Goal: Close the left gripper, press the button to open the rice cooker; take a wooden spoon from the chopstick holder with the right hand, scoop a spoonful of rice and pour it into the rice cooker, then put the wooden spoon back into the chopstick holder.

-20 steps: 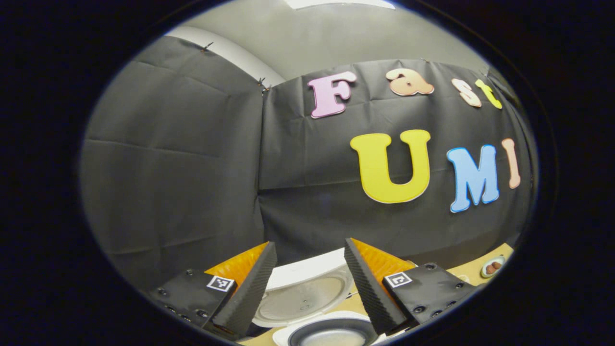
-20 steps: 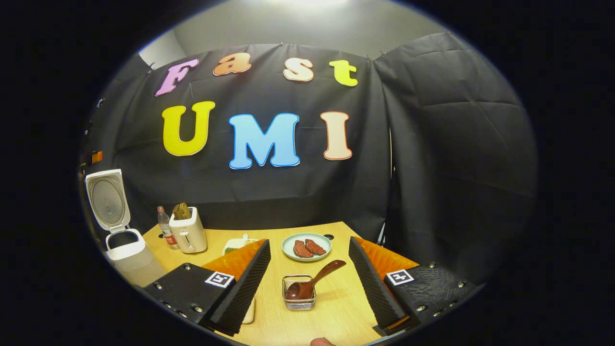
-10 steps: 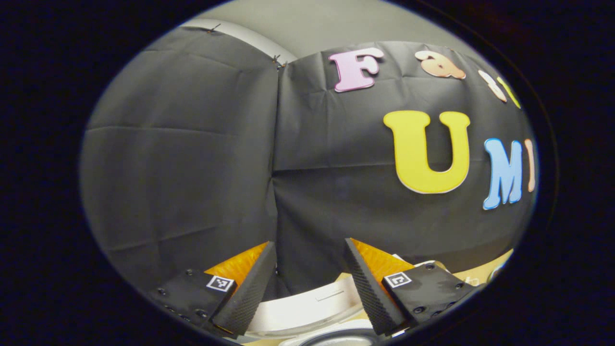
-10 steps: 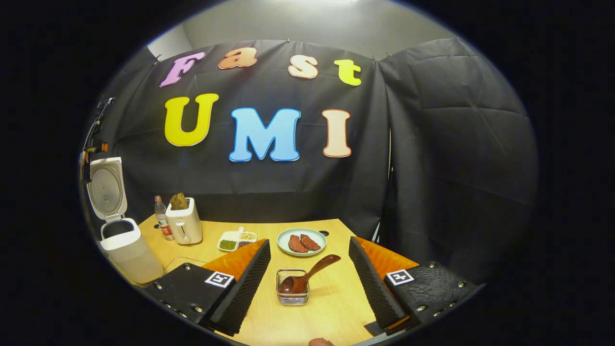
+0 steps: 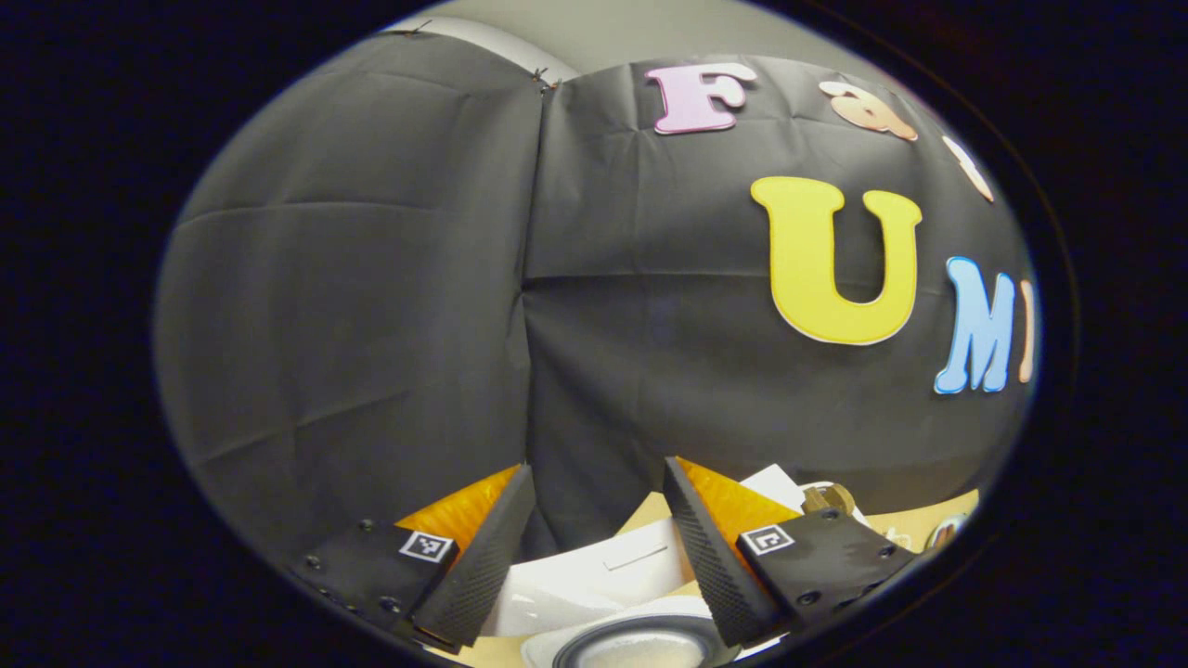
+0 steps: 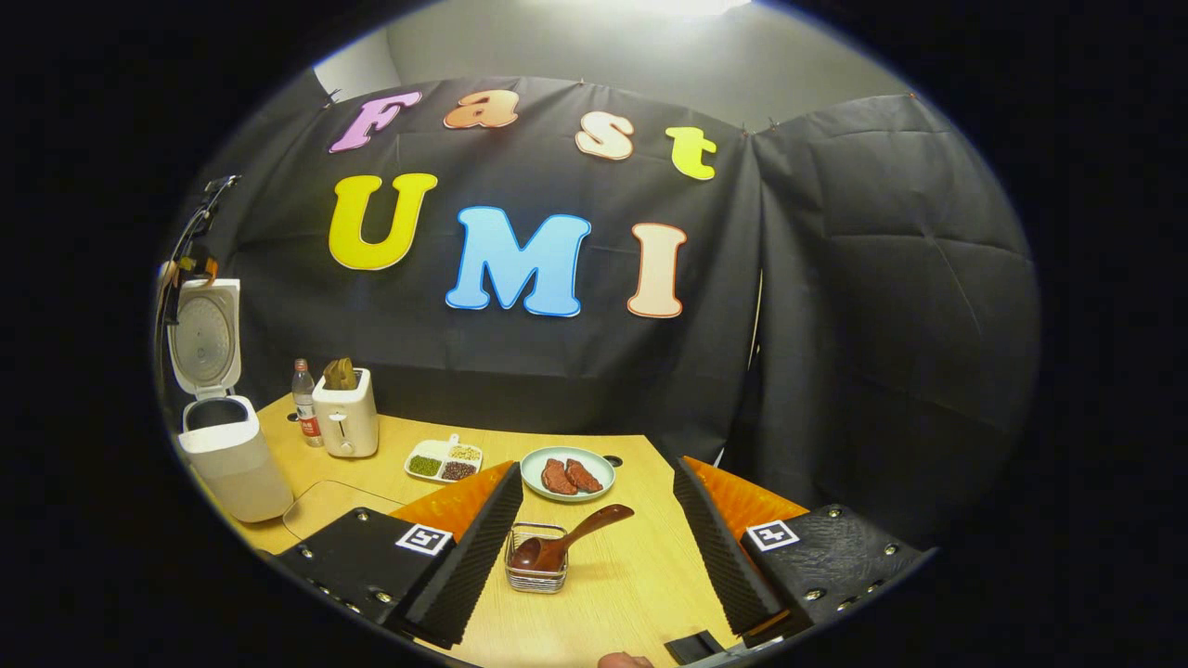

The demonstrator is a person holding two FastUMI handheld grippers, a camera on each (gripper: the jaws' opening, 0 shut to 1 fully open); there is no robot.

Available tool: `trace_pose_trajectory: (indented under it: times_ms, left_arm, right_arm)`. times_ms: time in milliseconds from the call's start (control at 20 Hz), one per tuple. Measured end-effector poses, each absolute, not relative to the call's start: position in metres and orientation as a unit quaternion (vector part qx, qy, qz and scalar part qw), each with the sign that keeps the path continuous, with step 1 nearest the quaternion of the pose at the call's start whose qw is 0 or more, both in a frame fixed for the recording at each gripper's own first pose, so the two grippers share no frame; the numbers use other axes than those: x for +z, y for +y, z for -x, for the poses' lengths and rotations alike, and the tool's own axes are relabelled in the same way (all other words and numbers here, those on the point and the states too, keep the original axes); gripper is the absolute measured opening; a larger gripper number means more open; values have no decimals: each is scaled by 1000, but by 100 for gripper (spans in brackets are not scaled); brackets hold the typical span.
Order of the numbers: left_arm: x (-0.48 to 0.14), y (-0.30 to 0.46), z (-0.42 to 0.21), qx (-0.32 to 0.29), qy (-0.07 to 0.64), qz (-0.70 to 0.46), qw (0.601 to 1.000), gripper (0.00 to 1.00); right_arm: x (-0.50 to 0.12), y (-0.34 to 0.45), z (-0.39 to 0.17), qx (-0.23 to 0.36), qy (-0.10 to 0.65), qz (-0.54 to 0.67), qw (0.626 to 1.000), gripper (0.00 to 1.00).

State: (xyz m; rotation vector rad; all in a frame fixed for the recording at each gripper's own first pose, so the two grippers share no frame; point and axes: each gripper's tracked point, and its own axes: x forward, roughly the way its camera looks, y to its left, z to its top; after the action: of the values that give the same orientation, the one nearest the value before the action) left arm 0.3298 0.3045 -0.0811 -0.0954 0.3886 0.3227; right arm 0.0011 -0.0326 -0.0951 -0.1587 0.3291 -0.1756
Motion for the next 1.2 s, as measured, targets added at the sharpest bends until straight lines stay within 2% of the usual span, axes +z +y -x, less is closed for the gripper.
trace_pose_trajectory:
  times_ms: [550, 850, 1200]
  left_arm:
    - [-78, 295, -328, 135, 210, 74, 966, 95]
    - [-79, 289, -325, 103, 241, 100, 960, 98]
    - [-85, 284, -319, 85, 276, 85, 954, 97]
  right_arm:
    - [-97, -59, 2, -60, 160, 52, 984, 99]
    - [-98, -69, 0, -47, 162, 44, 985, 99]
    - [-98, -63, -5, -24, 162, 51, 985, 99]
